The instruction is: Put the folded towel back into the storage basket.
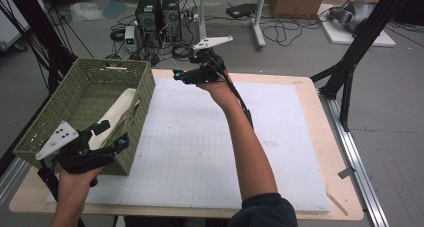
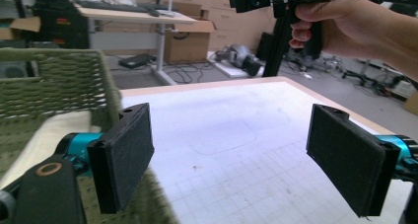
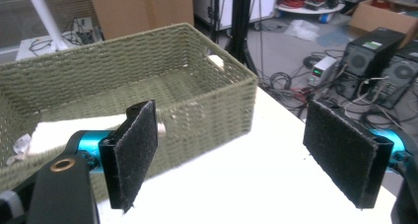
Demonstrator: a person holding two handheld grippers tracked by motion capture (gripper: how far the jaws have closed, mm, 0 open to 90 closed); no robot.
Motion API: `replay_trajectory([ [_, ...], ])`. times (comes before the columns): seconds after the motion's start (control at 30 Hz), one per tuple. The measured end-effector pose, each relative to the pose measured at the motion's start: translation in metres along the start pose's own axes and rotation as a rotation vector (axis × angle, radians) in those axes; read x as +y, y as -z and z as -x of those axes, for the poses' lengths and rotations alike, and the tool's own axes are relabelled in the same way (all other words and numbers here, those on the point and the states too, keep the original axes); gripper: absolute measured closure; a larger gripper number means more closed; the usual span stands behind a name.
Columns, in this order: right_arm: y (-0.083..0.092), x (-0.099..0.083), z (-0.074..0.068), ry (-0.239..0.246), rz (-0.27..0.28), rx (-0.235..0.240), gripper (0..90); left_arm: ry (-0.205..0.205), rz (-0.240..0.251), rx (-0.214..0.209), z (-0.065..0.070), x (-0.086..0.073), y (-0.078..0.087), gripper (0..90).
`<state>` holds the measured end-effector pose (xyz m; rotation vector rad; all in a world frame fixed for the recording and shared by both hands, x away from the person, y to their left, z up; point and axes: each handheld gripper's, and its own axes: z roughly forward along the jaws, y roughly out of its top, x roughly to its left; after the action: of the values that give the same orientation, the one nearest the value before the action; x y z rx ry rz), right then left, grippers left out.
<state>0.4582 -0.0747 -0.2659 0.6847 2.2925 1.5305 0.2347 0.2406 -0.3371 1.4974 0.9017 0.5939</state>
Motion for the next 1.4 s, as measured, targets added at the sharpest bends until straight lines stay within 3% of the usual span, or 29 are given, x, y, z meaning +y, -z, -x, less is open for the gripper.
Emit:
replay_trajectory([
  [0.37, 0.058, -0.036, 0.009, -0.008, -0.005, -0.067, 18.5, -0.026, -0.020, -0.091, 0.017, -0.001, -0.022, 18.8],
  [0.6, 0.092, -0.060, 0.012, -0.032, 0.010, -0.101, 17.7, -0.026, -0.039, -0.196, 0.030, -0.005, -0.042, 18.7],
  [0.73, 0.111, -0.076, 0.012, -0.047, 0.012, -0.126, 16.5, -0.029, -0.046, -0.227, 0.037, -0.009, -0.053, 18.7],
  [1.03, 0.146, -0.128, 0.011, -0.091, -0.003, -0.212, 16.4, -0.061, -0.079, -0.314, 0.055, -0.021, -0.080, 18.7],
  [1.2, 0.166, -0.155, 0.010, -0.126, 0.005, -0.233, 16.4, -0.040, -0.120, -0.315, 0.056, -0.035, -0.095, 17.8],
  [1.4, 0.185, -0.184, 0.003, -0.138, 0.004, -0.266, 16.4, -0.048, -0.119, -0.327, 0.053, -0.051, -0.107, 17.8],
])
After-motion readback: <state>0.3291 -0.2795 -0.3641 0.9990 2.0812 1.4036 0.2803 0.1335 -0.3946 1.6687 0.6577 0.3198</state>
